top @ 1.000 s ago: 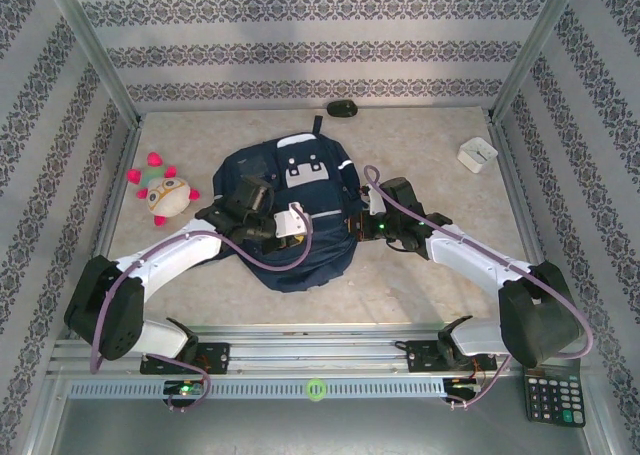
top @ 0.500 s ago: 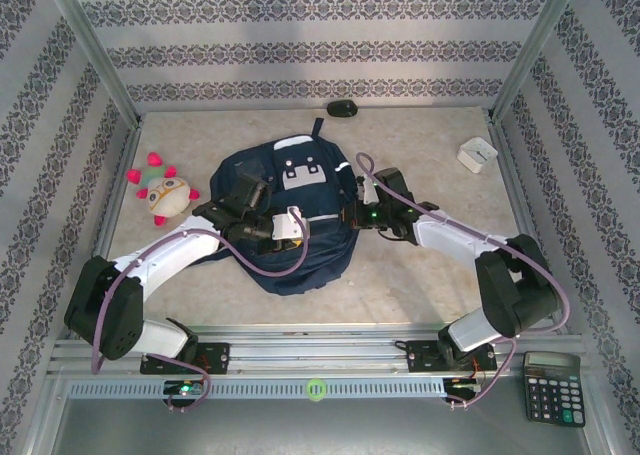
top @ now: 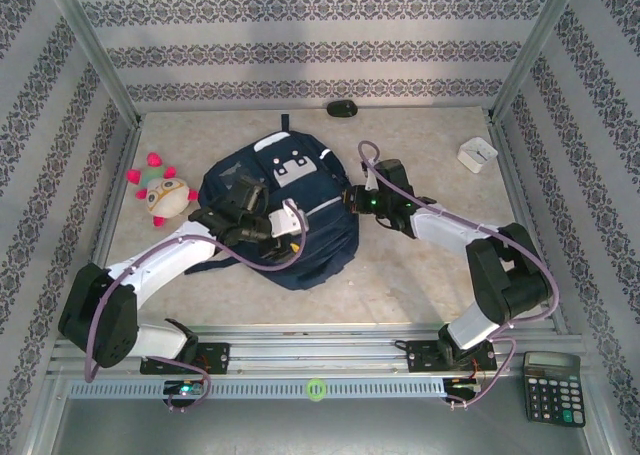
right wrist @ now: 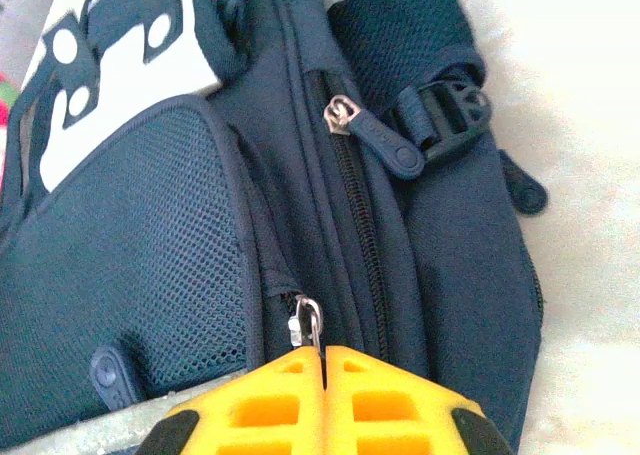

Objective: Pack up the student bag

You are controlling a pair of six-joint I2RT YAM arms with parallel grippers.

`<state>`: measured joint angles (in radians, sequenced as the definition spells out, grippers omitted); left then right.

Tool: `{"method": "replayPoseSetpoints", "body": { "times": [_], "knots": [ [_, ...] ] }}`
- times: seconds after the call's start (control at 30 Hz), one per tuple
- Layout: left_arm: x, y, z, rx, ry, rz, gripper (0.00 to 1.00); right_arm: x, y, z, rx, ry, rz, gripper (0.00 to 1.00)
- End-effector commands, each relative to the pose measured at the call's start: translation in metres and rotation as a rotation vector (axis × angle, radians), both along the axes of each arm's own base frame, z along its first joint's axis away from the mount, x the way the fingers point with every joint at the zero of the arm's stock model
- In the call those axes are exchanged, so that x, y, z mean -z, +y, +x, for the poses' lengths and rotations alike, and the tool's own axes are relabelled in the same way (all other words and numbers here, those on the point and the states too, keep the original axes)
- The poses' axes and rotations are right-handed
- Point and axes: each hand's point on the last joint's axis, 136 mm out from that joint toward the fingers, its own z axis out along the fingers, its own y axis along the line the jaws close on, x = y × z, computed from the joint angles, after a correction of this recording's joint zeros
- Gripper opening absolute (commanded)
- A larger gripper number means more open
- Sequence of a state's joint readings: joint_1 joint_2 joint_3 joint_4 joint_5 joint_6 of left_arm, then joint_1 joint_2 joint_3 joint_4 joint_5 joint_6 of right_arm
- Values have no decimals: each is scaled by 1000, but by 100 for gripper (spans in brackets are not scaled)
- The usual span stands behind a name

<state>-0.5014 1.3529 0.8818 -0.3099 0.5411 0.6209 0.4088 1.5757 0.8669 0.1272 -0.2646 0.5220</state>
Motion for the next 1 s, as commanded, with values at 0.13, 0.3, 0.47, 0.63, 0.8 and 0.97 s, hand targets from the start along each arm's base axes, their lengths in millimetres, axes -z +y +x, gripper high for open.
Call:
{"method": "replayPoseSetpoints", "body": {
  "times": [0.13, 0.3, 0.47, 0.63, 0.8, 0.97],
  "knots": [
    [-43, 31, 69, -710, 149, -185, 76, -3, -21, -11, 92, -42, -47, 0],
    [-42, 29, 71, -832, 271, -285, 79, -5, -17, -19, 82, -52, -51, 0],
    [-28, 69, 81, -1090, 280, -182, 82, -11, -10, -29, 63, -70, -55, 0],
    [-11, 95, 85, -1205, 356, -201, 81, -10, -8, -39, 50, -66, -58, 0],
    [15, 97, 90, -1225, 458, -225, 78, 3, 0, -61, 22, -33, -59, 0],
    [47, 82, 102, -1181, 511, -212, 68, 7, 16, -83, -50, -7, -33, 0]
  ]
}}
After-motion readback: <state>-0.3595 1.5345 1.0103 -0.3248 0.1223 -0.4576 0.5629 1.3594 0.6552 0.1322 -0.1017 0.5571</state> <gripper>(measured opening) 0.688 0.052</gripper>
